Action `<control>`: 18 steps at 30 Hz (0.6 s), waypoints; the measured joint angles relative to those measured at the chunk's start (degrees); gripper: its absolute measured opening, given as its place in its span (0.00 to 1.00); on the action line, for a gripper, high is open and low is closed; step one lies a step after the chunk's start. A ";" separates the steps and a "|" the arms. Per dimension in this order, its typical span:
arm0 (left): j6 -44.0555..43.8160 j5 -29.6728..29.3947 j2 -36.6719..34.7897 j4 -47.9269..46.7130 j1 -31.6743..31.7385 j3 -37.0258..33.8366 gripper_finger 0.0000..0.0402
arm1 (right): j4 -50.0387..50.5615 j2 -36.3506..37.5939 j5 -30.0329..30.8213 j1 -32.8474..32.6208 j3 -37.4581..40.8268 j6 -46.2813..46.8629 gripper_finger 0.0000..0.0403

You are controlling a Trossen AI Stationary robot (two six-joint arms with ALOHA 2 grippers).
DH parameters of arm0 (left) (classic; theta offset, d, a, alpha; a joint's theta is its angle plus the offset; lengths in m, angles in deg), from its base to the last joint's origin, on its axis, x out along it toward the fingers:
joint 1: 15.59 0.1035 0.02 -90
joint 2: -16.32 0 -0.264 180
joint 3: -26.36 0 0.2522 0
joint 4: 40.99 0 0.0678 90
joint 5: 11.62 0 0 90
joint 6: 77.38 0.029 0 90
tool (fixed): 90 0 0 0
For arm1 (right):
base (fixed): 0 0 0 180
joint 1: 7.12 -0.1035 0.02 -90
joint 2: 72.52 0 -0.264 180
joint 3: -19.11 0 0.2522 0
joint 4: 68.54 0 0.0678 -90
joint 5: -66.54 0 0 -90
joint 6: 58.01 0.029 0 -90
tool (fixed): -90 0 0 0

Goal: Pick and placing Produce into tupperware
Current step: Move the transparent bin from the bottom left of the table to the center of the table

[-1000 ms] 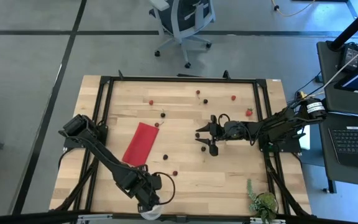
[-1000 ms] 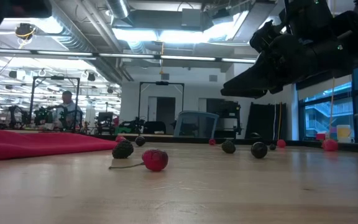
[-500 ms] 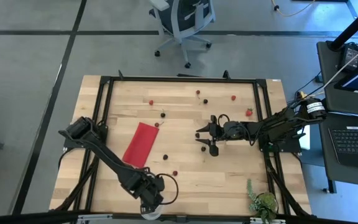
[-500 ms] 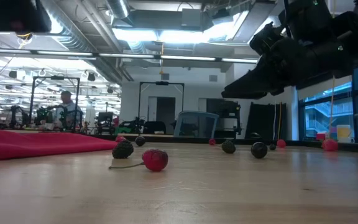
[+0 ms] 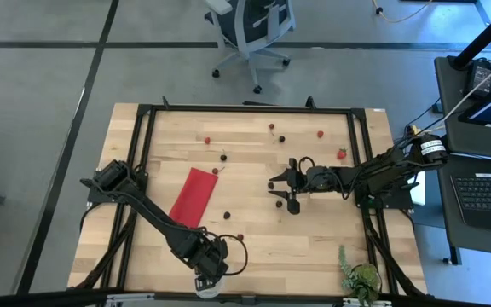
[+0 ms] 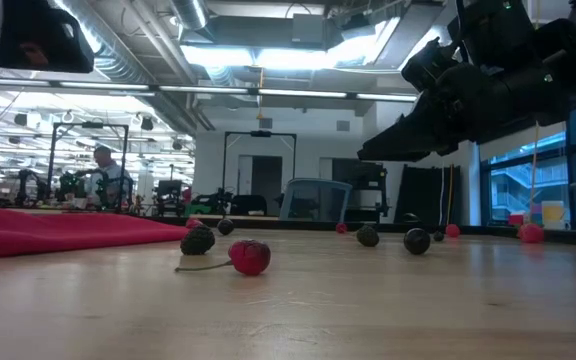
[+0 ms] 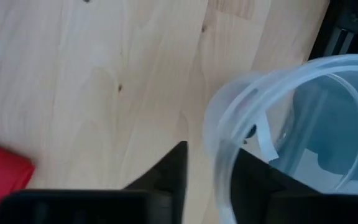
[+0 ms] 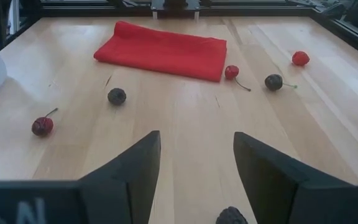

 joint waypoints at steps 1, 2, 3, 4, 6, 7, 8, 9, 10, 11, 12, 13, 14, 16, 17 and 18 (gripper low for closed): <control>0.52 0.00 0.00 0.01 0.15 -0.01 0.16 | -0.01 0.00 0.00 0.00 0.00 -0.05 0.51; 1.19 0.00 0.00 0.01 0.27 -0.01 0.11 | 0.04 0.00 0.00 -0.02 0.00 -0.05 0.51; 1.71 0.00 0.00 -0.01 0.38 -0.01 0.07 | 0.14 0.00 0.00 0.00 0.00 -0.09 0.51; 2.53 0.08 0.00 -0.03 0.63 0.01 0.04 | 0.19 0.00 0.00 0.00 0.00 -0.17 0.51; 3.38 0.43 -0.02 -0.21 1.09 0.01 0.03 | 0.20 0.00 0.00 -0.02 0.00 -0.22 0.51; 4.06 0.96 -0.02 -0.46 1.42 0.01 0.04 | 0.20 0.00 0.00 0.00 0.00 -0.22 0.51; 4.79 1.77 -0.02 -0.64 1.84 -0.01 0.04 | 0.23 0.00 0.00 0.00 0.00 -0.22 0.51; 5.84 2.96 -0.06 -0.87 2.35 -0.01 0.03 | 0.27 0.00 0.00 -0.01 0.00 -0.23 0.51; 7.01 4.23 -0.33 -1.42 2.89 -0.01 0.03 | 0.33 0.00 0.00 0.00 0.00 -0.23 0.51; 8.18 5.19 -0.81 -2.41 3.49 -0.01 0.02 | 0.35 0.00 0.00 0.00 0.00 -0.25 0.51; 9.03 5.91 -1.62 -3.32 4.12 -0.03 0.02 | 0.35 0.00 0.00 0.00 0.00 -0.24 0.51; 9.85 5.99 -2.62 -4.00 4.74 -0.03 0.02 | 0.35 0.00 0.00 0.00 0.00 -0.25 0.51; 10.61 5.97 -3.70 -4.47 5.41 -0.03 0.03 | 0.35 0.00 0.00 0.00 0.00 -0.25 0.51; 12.75 4.89 -6.33 -6.59 6.85 -0.03 0.02 | 0.37 0.00 0.00 0.00 0.00 -0.25 0.51; 13.92 4.34 -7.78 -7.39 7.81 -0.03 0.02 | 0.37 0.00 0.00 0.00 0.00 -0.28 0.51; 15.45 3.56 -9.27 -7.60 8.89 -0.03 0.02 | 0.37 0.00 0.00 0.00 0.00 -0.48 0.51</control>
